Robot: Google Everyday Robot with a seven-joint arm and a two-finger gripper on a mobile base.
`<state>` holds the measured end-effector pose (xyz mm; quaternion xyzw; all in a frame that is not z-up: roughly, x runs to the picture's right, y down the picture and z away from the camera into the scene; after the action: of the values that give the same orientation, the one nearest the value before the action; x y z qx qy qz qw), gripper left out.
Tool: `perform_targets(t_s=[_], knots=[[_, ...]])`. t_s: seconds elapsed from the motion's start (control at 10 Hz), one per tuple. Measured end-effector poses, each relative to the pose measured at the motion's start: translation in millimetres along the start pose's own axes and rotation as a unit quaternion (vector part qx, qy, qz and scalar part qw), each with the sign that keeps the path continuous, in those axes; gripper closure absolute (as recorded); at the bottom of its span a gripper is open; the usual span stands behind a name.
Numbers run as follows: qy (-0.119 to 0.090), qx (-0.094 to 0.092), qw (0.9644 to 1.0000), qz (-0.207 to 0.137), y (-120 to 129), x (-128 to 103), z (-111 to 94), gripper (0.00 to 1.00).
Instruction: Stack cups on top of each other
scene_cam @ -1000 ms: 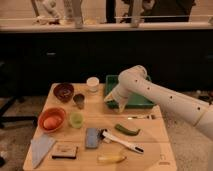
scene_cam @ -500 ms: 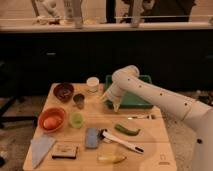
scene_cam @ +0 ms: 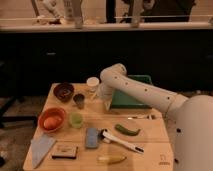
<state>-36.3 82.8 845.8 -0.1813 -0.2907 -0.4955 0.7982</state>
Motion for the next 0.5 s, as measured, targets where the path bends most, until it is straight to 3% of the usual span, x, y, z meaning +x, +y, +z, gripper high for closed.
perform_targets(t_s=[0.5], knots=[[0.012,-0.025,0.9987,-0.044,-33,-6,15,0.32]])
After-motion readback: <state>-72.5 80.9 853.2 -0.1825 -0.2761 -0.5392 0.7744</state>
